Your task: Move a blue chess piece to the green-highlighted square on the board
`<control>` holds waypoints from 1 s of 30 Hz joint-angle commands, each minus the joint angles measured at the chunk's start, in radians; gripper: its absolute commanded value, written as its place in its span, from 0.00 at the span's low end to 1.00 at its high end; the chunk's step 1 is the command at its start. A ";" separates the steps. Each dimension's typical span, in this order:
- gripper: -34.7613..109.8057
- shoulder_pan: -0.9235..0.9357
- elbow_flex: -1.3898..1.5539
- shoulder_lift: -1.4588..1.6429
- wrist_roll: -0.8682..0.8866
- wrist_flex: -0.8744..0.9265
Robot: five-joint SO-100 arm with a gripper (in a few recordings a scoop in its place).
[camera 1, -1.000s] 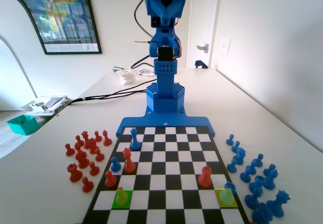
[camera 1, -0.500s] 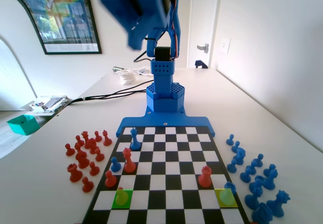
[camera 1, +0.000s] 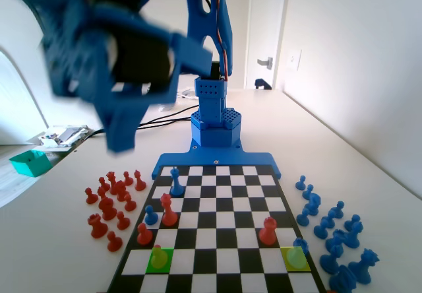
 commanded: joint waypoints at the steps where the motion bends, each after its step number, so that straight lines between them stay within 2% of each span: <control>1: 0.25 0.025 -0.160 -0.097 0.037 0.018; 6: 0.25 0.025 -0.150 -0.169 0.054 -0.009; 17: 0.27 -0.035 -0.002 -0.250 0.101 -0.256; 30: 0.32 -0.072 0.146 -0.259 0.040 -0.291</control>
